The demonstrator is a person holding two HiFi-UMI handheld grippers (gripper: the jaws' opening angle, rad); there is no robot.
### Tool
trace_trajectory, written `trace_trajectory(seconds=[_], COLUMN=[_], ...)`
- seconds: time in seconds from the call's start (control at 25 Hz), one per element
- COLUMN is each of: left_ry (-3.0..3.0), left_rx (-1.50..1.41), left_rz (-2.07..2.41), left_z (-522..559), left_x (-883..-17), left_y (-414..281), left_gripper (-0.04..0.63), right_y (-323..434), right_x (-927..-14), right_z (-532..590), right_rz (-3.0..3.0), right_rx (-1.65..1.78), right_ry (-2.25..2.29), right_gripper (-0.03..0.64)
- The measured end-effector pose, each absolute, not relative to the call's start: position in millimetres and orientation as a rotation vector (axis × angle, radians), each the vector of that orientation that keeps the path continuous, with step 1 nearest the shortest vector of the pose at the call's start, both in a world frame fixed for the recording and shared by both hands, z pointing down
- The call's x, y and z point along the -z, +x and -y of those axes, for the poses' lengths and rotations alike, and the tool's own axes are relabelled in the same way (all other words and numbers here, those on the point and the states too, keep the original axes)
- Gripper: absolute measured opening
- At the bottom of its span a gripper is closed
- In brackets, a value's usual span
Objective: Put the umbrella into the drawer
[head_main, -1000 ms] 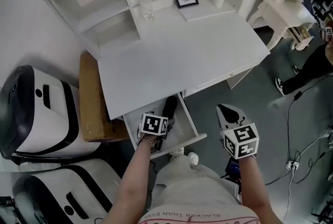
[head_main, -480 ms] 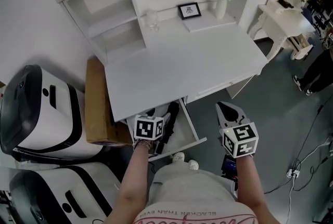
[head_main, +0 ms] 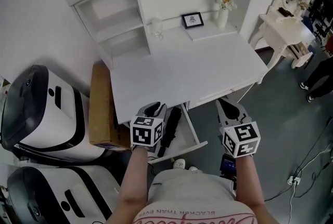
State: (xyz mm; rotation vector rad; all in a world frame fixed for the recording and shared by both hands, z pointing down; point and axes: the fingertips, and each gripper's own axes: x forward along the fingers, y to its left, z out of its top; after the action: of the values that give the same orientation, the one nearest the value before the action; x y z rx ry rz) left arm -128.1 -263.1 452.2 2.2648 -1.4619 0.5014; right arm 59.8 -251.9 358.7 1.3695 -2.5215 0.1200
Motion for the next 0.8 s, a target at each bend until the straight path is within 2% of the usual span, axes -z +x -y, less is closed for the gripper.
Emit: trace_trajectory(seconds=[0.12, 0.16, 0.8], left_ry=[2.284, 2.295, 2.651], left_rx=[-0.414, -0.380, -0.159], left_rz=[1.558, 1.587, 1.872], left_z=[263.6, 263.2, 254.7], left_x=[-427.5, -418.0, -277.3], left_y=[-137.1, -140.1, -160.4], left_gripper=[0.017, 0.011, 0.009], right_y=[54.8, 53.1, 44.5], right_x=[-350.3, -347.6, -277.5], right_z=[251.2, 250.8, 255.0], right_rz=[2.540, 2.546, 2.616], right_rx=[-0.095, -0.087, 0.152], right_ry=[1.365, 1.364, 1.444], right_gripper=[0.009, 0.009, 0.009])
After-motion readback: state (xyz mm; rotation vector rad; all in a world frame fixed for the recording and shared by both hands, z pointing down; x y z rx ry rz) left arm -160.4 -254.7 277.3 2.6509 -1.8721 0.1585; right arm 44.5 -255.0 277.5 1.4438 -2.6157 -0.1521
